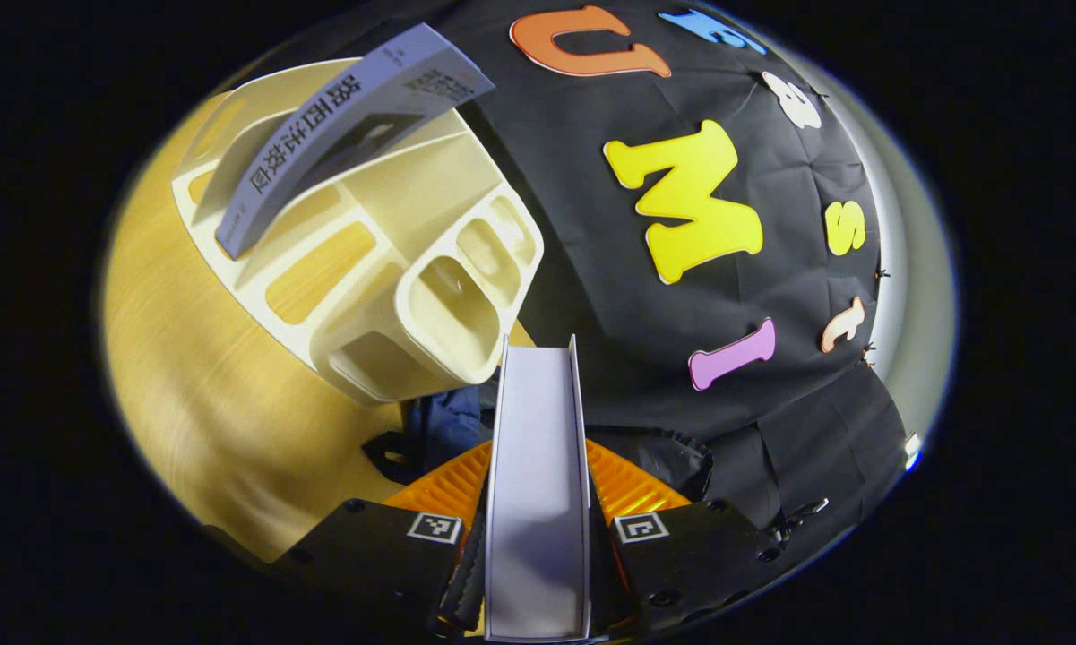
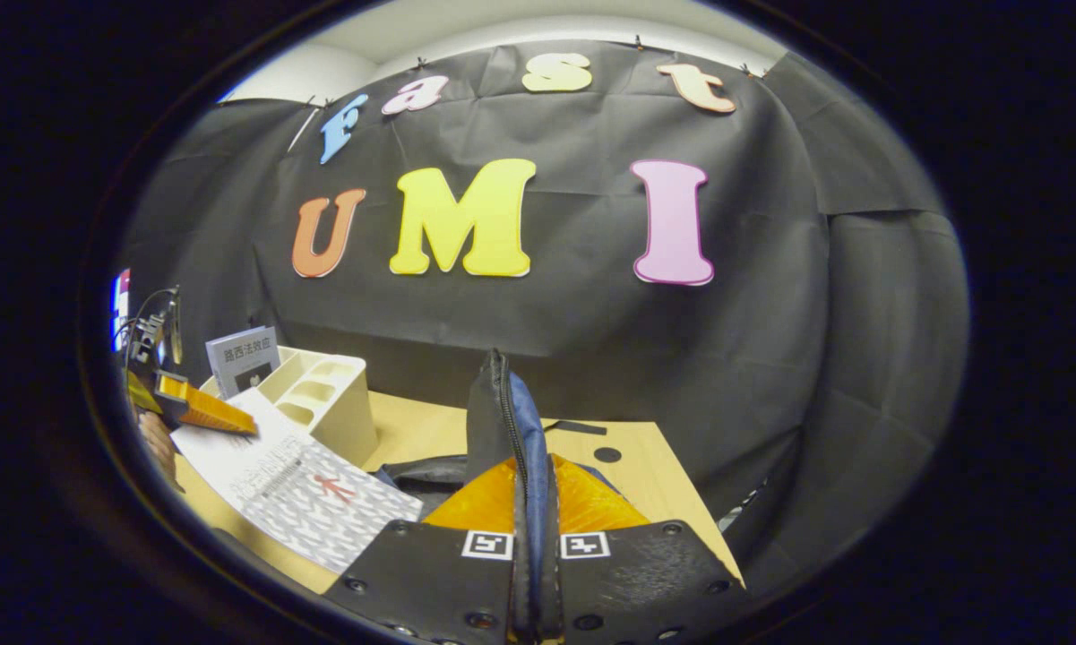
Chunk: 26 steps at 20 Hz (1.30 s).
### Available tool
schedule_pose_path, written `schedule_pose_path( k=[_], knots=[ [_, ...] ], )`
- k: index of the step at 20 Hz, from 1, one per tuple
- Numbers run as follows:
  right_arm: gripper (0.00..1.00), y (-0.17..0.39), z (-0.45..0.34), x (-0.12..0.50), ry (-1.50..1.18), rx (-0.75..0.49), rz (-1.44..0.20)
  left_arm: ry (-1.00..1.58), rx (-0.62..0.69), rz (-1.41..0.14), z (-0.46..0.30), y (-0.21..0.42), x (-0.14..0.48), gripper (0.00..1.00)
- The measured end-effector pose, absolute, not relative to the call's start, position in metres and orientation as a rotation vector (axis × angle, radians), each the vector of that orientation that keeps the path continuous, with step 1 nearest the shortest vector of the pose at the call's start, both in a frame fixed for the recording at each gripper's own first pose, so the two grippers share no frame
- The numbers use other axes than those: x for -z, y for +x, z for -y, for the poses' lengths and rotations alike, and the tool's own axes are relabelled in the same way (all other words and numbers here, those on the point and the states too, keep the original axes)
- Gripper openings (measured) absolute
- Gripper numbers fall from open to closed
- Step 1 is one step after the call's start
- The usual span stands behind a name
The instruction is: Open the schoolbag, grab two books from the bookshelf and put them into the schoolbag.
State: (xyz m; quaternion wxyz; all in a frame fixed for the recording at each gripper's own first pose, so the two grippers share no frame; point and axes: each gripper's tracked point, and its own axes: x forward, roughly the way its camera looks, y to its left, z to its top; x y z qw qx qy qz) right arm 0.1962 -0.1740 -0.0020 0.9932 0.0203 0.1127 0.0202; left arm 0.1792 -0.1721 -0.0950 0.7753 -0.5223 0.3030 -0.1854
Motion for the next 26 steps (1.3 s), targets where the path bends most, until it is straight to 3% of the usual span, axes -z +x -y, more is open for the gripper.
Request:
schedule_pose_path(
  k=[11,15,26],
  knots=[
    [0.05,0.187,0.179,0.001,0.059,-0.047,-0.217,-1.132,0.381,-0.666,0.263,0.239,0.128,0.48],
    [0.05,0.187,0.177,-0.001,0.065,-0.058,-0.209,-1.001,0.323,-0.695,0.283,0.239,0.161,0.48],
    [0.05,0.189,0.158,-0.019,0.07,-0.08,-0.165,-0.965,0.358,-0.633,0.368,0.24,0.176,0.49]
  ],
)
